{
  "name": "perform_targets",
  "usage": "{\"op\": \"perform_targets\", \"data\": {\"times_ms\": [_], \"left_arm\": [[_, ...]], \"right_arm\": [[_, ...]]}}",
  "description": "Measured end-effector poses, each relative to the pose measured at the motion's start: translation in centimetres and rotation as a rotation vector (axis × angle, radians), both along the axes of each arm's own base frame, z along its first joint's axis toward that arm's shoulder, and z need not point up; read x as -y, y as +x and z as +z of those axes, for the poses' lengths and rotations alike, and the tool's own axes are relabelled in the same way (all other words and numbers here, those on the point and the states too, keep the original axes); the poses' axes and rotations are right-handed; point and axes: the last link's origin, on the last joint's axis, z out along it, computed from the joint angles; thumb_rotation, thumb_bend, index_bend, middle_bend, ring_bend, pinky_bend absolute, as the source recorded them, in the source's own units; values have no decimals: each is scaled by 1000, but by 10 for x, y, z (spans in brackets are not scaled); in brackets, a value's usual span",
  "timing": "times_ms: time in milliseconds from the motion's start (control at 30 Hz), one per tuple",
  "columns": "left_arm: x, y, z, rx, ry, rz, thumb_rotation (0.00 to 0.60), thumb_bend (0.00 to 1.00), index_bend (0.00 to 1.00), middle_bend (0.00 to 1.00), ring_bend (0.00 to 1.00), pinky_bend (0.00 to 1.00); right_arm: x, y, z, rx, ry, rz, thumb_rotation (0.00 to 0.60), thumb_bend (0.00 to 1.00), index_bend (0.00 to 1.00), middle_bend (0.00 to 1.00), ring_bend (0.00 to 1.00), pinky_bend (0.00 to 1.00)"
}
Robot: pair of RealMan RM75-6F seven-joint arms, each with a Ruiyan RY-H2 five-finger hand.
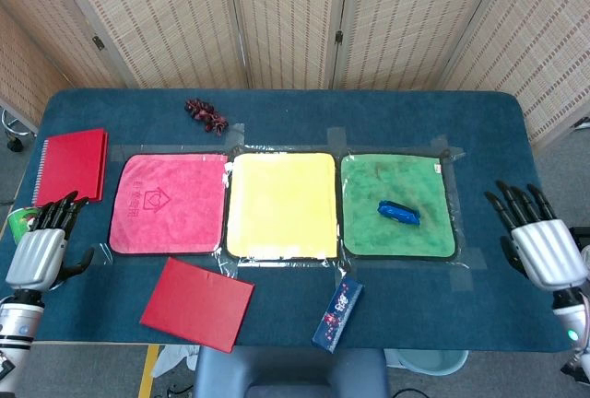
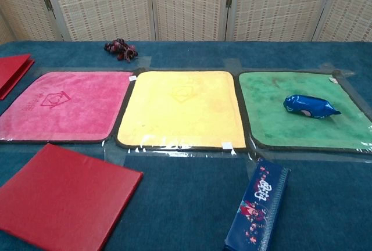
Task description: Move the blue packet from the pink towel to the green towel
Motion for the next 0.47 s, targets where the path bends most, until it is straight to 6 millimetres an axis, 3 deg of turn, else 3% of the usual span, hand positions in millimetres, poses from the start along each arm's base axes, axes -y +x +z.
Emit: {"op": "perform_targets", "data": {"times_ms": [233, 467], "left_arm": [[19, 0, 2, 10, 82, -5, 600, 435, 15, 0, 0, 10], [45, 1, -4, 22, 151, -21, 600, 436, 31, 0, 0, 10]], "right_arm": [[-51, -22, -3, 122, -94, -69, 600, 586, 0, 22, 89, 0], [-67, -30, -11, 172, -100, -98, 600, 586, 0, 26, 99, 0]]}}
